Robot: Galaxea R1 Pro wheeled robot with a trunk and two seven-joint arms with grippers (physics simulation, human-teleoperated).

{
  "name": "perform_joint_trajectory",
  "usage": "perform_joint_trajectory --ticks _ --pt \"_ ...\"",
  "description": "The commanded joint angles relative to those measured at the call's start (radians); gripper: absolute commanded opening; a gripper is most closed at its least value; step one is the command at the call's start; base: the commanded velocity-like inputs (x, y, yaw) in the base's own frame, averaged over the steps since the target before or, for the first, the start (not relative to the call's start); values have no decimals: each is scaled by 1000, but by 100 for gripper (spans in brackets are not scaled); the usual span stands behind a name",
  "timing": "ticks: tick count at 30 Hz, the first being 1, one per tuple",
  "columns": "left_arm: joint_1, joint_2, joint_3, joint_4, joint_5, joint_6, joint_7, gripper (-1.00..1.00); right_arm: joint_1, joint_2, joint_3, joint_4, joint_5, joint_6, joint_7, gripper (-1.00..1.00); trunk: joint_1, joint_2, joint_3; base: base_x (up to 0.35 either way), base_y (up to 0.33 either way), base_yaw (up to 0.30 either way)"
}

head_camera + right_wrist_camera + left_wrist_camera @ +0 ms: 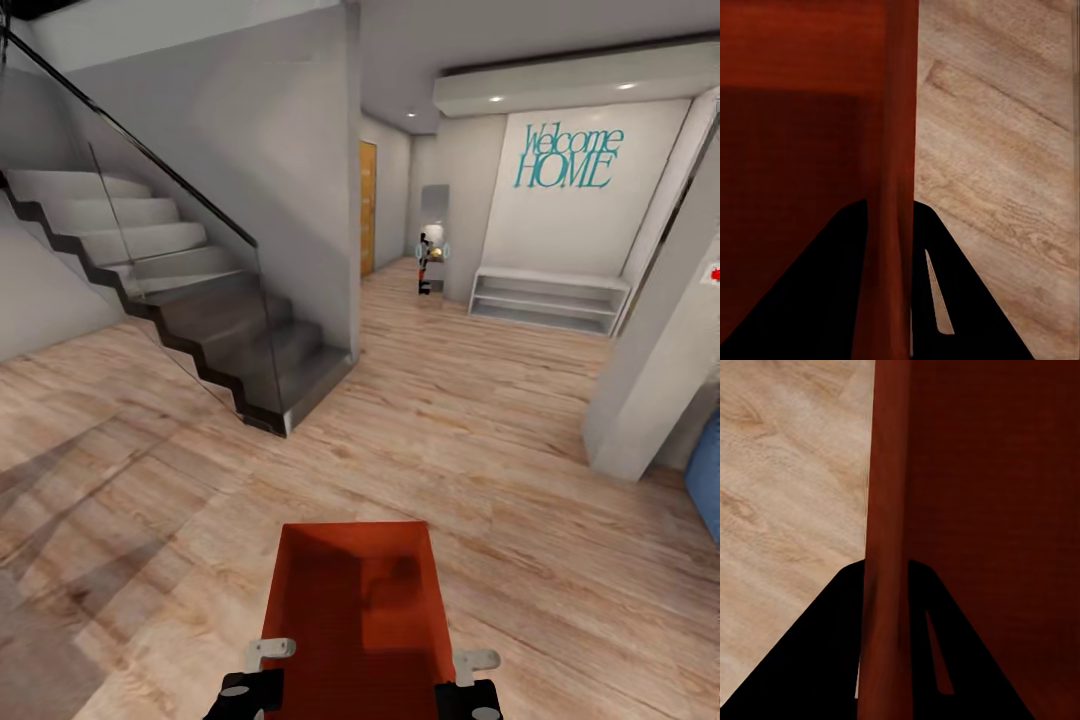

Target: Move the two storage containers from the living room to the garage. In the garage, place one container on the floor and stack the other container on top of it (either order is fine).

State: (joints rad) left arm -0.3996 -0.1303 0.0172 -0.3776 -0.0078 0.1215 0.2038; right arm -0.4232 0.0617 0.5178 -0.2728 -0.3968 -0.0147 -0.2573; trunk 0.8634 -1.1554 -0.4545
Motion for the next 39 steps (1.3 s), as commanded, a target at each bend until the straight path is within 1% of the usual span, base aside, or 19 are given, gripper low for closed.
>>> perform_joint_trajectory --ticks 1,10,39 --pt "1 -1 -62 -1 5 6 5 -100 -2 0 7 3 -10 -4 -10 -100 1 -1 -1 322 0 -213" --pt "1 -1 -62 -3 5 6 5 -100 -2 0 7 3 -11 -4 -9 -100 1 -1 -1 322 0 -189" --pt "1 -2 -62 -3 6 6 5 -100 -2 0 7 3 -10 -5 -9 -100 1 -1 -1 322 0 -3"
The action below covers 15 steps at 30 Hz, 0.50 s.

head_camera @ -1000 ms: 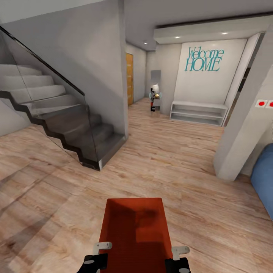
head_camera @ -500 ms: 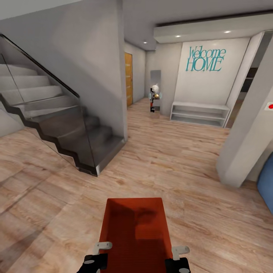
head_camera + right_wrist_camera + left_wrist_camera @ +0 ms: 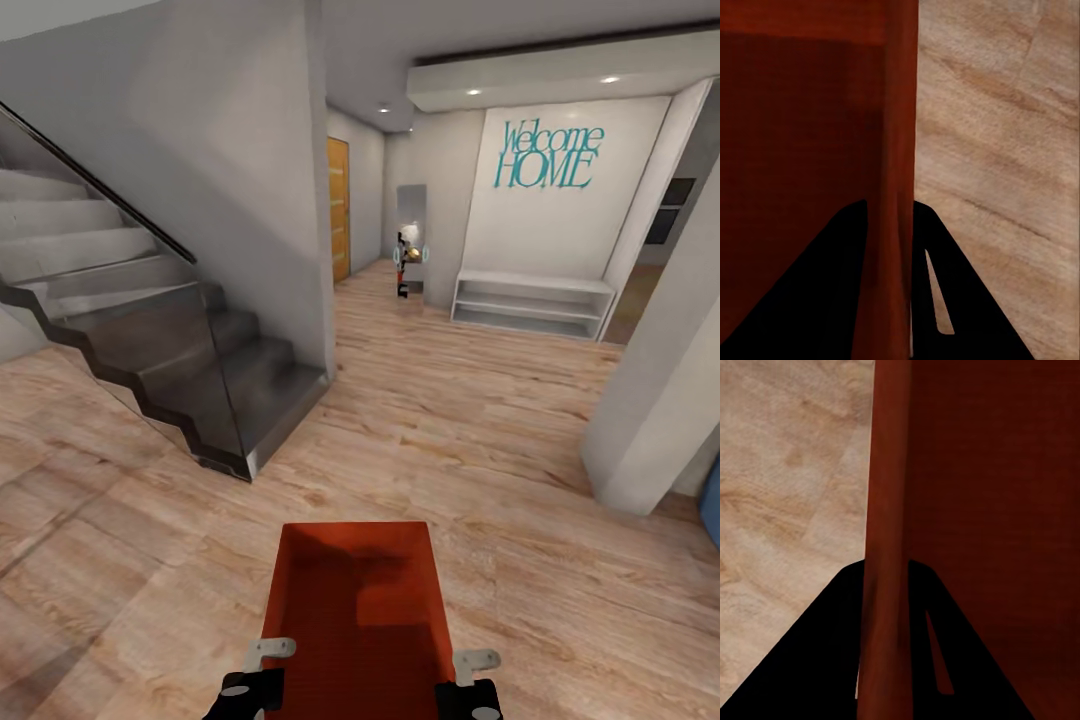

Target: Move the two storage containers from the living room to the garage. In the garage, place one container on the floor and stack the other container on top of it (either order is fine).

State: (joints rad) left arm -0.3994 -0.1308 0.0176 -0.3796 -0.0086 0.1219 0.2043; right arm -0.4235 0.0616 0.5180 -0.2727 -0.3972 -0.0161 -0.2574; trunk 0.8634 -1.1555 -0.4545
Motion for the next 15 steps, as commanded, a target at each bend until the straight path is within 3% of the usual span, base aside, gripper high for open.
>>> perform_joint_trajectory --ticks 1,15 --pt "1 -1 -62 -1 7 5 4 -100 -1 0 7 2 -10 -4 -9 -100 1 -1 -1 322 0 0" --pt "1 -1 -62 -1 7 5 4 -100 -1 0 7 2 -10 -6 -8 -100 1 -1 -1 322 0 0"
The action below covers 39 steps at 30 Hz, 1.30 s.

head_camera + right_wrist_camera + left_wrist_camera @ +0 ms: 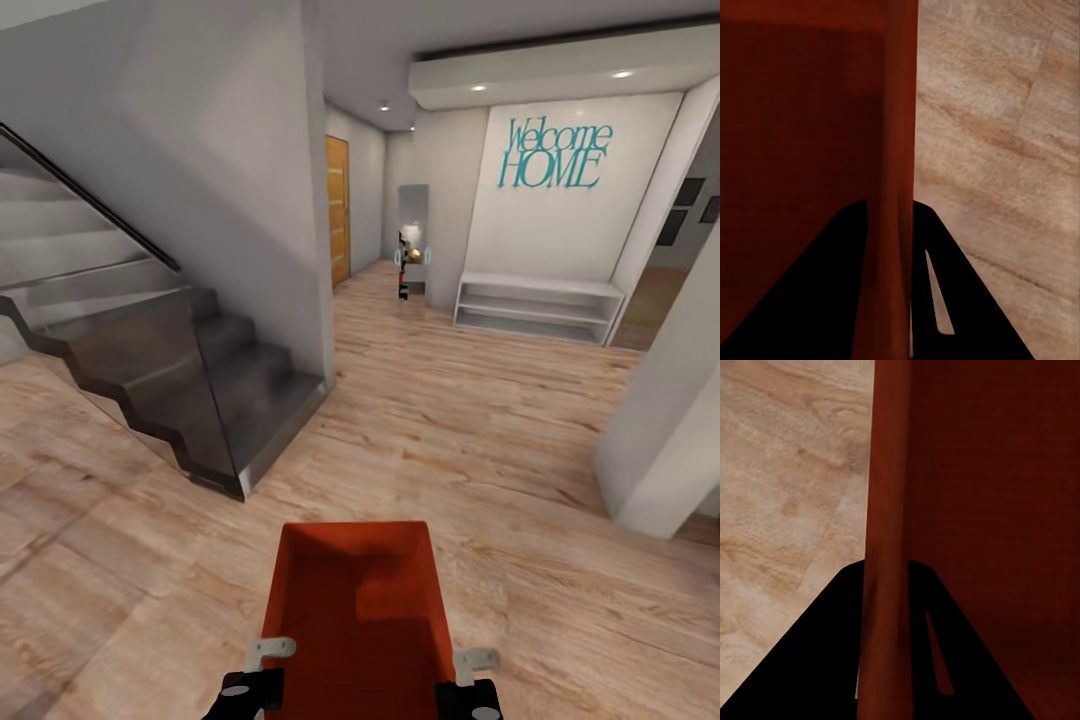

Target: Move the two storage containers from the living room to the garage. In the garage, place one container on the floor and stack the other container on top of it (either order is fine).

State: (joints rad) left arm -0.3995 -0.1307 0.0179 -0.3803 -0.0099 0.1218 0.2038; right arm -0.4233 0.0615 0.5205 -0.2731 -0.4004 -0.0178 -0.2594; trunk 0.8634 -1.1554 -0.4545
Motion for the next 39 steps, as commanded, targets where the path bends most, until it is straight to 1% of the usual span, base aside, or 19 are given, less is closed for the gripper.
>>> perform_joint_trajectory --ticks 1,10,35,39 --pt "1 -1 -62 0 8 6 5 -100 -2 0 4 2 -7 -4 -6 -100 1 -1 -1 322 0 0" --pt "1 -1 -62 0 8 6 5 -100 -2 0 4 2 -7 -3 -7 -100 1 -1 -1 322 0 -31" --pt "1 -1 -62 0 8 6 5 -100 -2 0 4 2 -8 -2 -7 -100 1 -1 -1 322 0 -276" --pt "1 -1 -62 0 8 6 5 -100 -2 0 4 3 -8 -2 -7 -100 1 -1 -1 322 0 -73"
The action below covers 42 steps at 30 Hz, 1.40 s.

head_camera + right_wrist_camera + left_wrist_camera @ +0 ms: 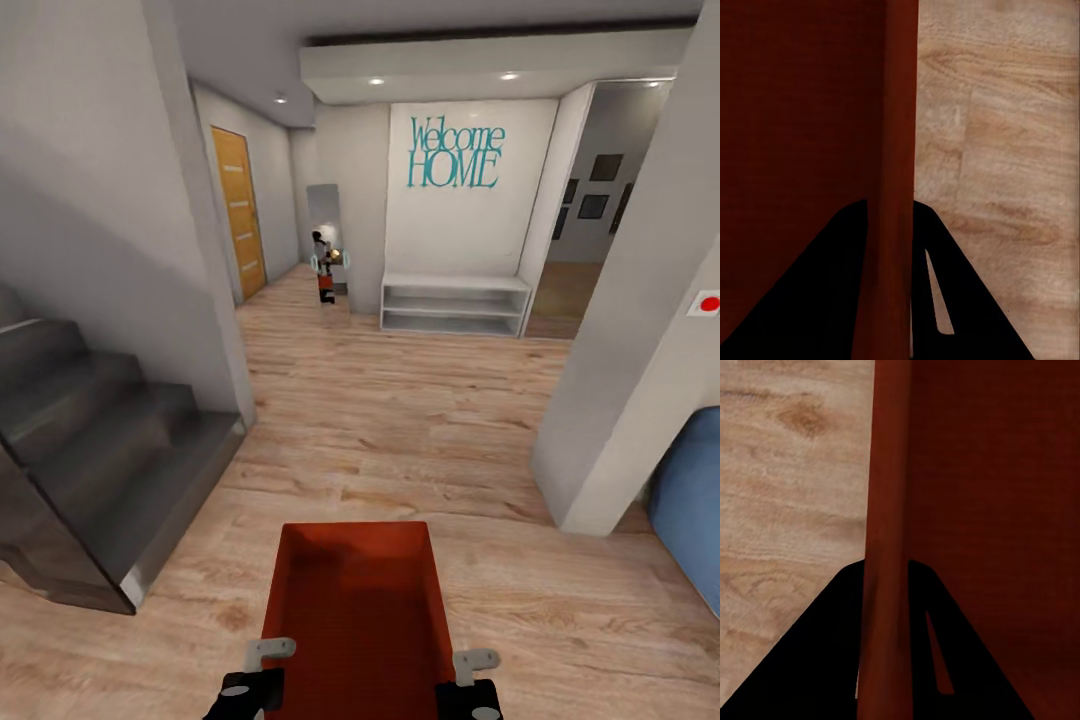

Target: Move the two storage containers from the living room to the garage. In the garage, place one container on the floor and stack the other container on top of it (either order is fine).

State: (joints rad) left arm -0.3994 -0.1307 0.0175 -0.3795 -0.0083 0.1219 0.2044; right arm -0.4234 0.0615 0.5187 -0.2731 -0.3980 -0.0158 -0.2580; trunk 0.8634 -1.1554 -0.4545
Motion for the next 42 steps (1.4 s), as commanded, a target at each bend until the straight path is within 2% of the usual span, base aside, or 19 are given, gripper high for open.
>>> perform_joint_trajectory --ticks 1,42 --pt "1 -1 -62 -1 7 5 4 -100 -1 0 6 2 -9 -4 -9 -100 1 -1 -1 322 0 -10" --pt "1 -1 -62 -1 7 5 4 -100 -1 0 6 2 -9 -4 -9 -100 1 -1 -1 322 0 0"
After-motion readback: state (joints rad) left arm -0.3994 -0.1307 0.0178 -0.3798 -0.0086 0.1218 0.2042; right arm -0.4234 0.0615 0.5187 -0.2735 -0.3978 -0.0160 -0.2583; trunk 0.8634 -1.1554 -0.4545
